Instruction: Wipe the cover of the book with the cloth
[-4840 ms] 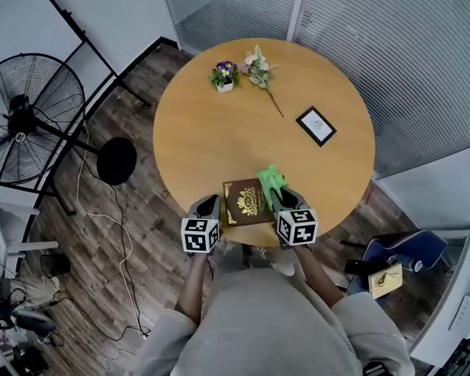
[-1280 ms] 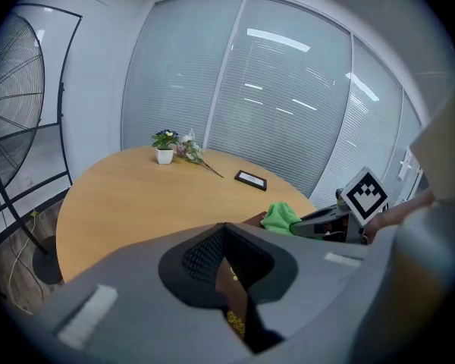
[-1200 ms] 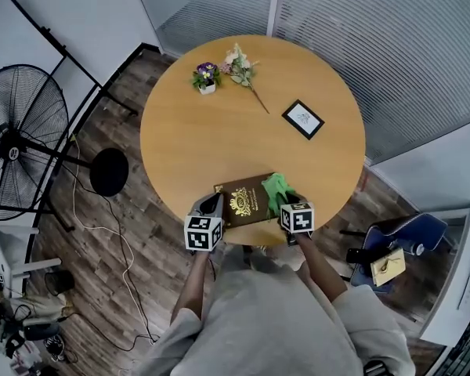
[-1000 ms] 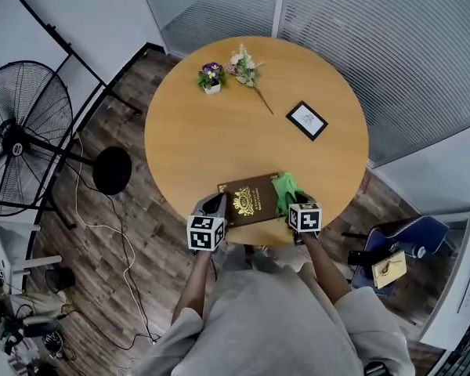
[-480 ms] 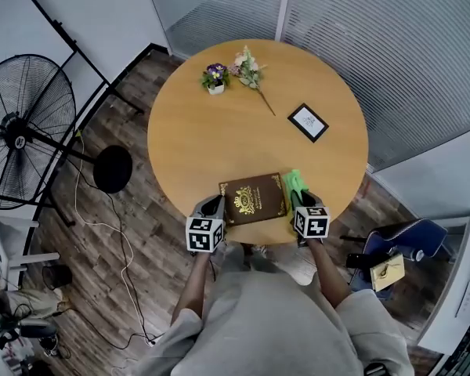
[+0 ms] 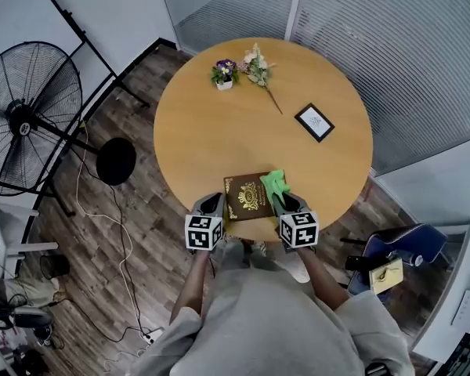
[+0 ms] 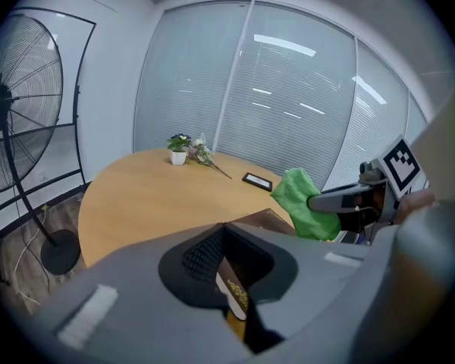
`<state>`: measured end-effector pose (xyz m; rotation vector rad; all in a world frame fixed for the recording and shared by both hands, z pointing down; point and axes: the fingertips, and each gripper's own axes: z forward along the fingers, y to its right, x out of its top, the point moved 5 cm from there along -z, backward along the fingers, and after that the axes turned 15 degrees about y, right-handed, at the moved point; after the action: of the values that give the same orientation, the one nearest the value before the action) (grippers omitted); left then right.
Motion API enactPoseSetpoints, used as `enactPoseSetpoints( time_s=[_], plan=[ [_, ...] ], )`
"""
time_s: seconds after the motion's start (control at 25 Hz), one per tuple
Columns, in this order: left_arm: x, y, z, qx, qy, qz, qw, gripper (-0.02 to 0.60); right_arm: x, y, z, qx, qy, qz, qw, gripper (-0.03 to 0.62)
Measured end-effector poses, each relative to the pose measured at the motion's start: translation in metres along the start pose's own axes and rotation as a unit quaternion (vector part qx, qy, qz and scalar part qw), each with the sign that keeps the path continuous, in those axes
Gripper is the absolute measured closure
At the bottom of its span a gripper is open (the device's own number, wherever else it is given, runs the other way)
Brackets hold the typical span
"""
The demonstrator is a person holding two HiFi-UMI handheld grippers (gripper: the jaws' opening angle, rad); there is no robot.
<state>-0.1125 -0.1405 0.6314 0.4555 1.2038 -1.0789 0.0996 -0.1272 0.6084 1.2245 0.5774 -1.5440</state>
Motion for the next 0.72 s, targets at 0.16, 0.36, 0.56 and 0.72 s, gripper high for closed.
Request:
enactPoseSetpoints(
  time_s=[0.16, 0.36, 0.56, 0.72],
  plan=[
    [-0.002, -0.005, -0.008, 0.012, 0.002, -0.002, 0.9999, 0.574, -0.004, -0.025, 0.008, 0.032, -0.005, 0.002, 0.999, 0.522],
    [-0.004, -0.014, -0.019, 0.03, 0.004, -0.008, 0.9995, 0.574, -0.012, -0.057, 0.017, 0.073, -0.019, -0.002, 0.997, 0.522],
    [-0.007, -0.021, -0.032, 0.046, 0.008, -0.014, 0.9988, 0.574, -0.023, -0.087, 0.026, 0.111, -0.036, -0.008, 0.993, 0.522],
    [-0.011, -0.029, -0.041, 0.062, 0.007, -0.019, 0.9979, 0.574, -0.036, -0.104, 0.035, 0.133, -0.054, -0.01, 0.99, 0.522]
  ],
)
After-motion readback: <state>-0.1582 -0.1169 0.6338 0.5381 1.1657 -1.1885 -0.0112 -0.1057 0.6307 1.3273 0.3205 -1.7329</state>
